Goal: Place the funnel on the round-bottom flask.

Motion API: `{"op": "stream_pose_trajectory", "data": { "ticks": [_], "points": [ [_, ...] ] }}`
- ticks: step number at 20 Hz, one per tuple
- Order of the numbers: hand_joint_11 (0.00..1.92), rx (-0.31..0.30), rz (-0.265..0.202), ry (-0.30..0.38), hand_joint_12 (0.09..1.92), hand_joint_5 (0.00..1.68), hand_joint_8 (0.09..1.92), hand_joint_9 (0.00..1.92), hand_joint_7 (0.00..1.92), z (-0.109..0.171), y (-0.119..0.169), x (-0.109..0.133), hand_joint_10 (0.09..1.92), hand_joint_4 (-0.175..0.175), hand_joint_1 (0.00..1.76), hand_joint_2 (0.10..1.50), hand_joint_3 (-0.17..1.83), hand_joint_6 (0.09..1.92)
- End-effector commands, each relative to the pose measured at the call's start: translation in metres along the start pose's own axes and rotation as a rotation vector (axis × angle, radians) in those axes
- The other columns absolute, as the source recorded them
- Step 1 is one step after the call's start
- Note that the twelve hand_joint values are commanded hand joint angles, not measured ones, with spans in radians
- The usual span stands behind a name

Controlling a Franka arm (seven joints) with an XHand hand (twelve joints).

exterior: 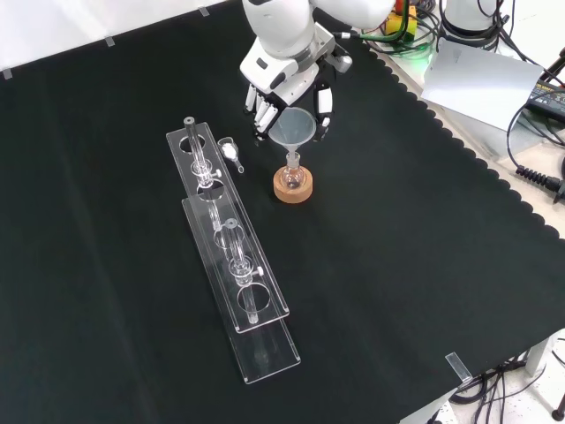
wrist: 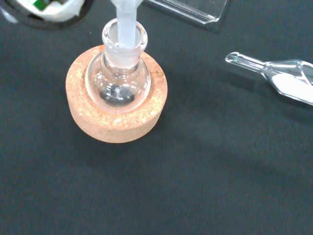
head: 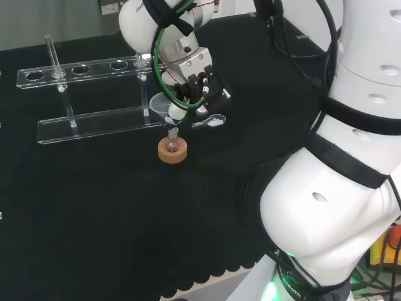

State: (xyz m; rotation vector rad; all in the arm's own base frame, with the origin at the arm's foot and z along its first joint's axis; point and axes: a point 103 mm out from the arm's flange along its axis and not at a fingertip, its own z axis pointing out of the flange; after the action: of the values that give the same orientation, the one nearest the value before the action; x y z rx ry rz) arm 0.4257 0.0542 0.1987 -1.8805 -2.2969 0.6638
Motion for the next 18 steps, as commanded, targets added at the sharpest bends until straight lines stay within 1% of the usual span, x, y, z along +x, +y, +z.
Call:
{"op": "stream_pose_trajectory", "data": {
  "ticks": [1, 5, 8, 9, 12, 16, 18],
  "points": [
    [0.8, 0.022, -0.012, 0.015, 1.1, 0.39, 0.92, 1.04, 0.67, 0.0021, 0.0, -0.001, 0.54, -0.097, 0.82, 0.69, 0.62, 0.57],
    [0.64, 0.039, -0.032, 0.028, 1.21, 0.29, 0.83, 0.82, 0.46, 0.001, 0.0012, 0.0002, 0.56, -0.087, 0.74, 0.65, 0.61, 0.27],
    [0.55, 0.055, -0.047, 0.03, 1.27, 0.26, 0.77, 0.7, 0.32, 0.0007, 0.0022, 0.0019, 0.59, -0.08, 0.68, 0.65, 0.57, 0.11],
    [0.53, 0.06, -0.049, 0.027, 1.28, 0.25, 0.76, 0.66, 0.28, 0.001, 0.0024, 0.0021, 0.59, -0.079, 0.67, 0.65, 0.56, 0.09],
    [0.49, 0.069, -0.054, 0.026, 1.29, 0.23, 0.73, 0.61, 0.23, 0.0015, 0.0028, 0.0025, 0.6, -0.076, 0.65, 0.64, 0.54, 0.09],
    [0.48, 0.068, -0.055, 0.018, 1.29, 0.22, 0.72, 0.59, 0.21, 0.0009, 0.0025, 0.0041, 0.6, -0.076, 0.65, 0.64, 0.53, 0.09],
    [0.47, 0.056, -0.06, 0.025, 1.29, 0.21, 0.72, 0.58, 0.2, -0.0004, 0.001, 0.0034, 0.6, -0.076, 0.64, 0.64, 0.52, 0.09]
  ]
}}
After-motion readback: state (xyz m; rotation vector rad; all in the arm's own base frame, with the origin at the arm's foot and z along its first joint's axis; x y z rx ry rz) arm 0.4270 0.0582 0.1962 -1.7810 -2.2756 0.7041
